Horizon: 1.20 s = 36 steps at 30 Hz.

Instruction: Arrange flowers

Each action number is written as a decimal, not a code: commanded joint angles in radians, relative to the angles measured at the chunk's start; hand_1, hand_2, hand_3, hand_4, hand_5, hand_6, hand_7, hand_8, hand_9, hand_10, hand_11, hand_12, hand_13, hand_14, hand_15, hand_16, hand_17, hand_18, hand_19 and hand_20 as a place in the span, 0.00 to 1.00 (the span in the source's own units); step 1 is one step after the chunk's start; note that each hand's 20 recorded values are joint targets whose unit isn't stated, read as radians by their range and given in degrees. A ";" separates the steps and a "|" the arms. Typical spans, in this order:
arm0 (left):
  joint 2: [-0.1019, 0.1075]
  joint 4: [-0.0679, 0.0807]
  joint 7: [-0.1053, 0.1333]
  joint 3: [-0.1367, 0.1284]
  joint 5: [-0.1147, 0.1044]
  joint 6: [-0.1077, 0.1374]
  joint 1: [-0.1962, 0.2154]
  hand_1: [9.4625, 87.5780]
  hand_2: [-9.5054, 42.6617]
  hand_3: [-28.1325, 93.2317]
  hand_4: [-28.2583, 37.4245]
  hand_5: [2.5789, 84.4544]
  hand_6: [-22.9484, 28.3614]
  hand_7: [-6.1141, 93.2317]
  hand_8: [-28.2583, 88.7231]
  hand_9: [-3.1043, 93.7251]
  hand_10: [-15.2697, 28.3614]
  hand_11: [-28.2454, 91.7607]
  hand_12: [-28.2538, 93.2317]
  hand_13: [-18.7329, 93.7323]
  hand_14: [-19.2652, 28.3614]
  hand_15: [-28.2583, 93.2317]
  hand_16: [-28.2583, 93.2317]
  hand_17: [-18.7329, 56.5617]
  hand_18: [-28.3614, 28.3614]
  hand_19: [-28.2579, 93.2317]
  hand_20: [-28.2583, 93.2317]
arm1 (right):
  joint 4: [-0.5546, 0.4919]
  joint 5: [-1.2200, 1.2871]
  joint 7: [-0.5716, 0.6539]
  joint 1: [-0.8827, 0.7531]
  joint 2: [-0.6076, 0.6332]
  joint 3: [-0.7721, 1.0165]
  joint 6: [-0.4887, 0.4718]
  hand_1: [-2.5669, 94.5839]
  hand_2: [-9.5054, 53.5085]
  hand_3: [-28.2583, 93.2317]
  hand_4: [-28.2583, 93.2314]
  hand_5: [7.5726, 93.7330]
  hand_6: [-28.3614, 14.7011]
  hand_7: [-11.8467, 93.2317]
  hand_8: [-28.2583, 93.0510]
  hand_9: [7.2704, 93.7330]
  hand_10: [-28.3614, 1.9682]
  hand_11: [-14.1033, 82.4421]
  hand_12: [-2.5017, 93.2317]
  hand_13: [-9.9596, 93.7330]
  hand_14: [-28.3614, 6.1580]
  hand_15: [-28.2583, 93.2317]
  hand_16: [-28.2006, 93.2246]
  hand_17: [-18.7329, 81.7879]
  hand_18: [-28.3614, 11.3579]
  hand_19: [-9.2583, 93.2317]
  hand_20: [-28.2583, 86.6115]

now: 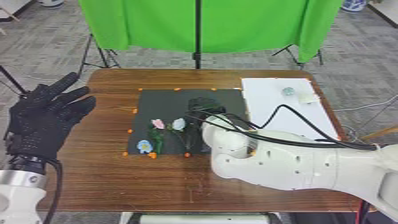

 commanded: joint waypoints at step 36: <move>-0.025 -0.025 0.061 0.008 -0.003 0.026 0.081 0.16 0.35 0.87 0.03 0.42 0.66 0.21 0.16 0.39 0.86 0.49 0.33 0.40 1.00 0.73 0.13 0.17 0.97 0.78 0.35 | 0.127 0.083 0.184 0.010 0.497 0.198 0.019 0.32 0.17 0.85 0.05 0.41 0.56 0.21 0.15 0.84 0.36 0.40 0.18 0.89 0.51 0.71 0.36 0.57 0.10 0.94 0.24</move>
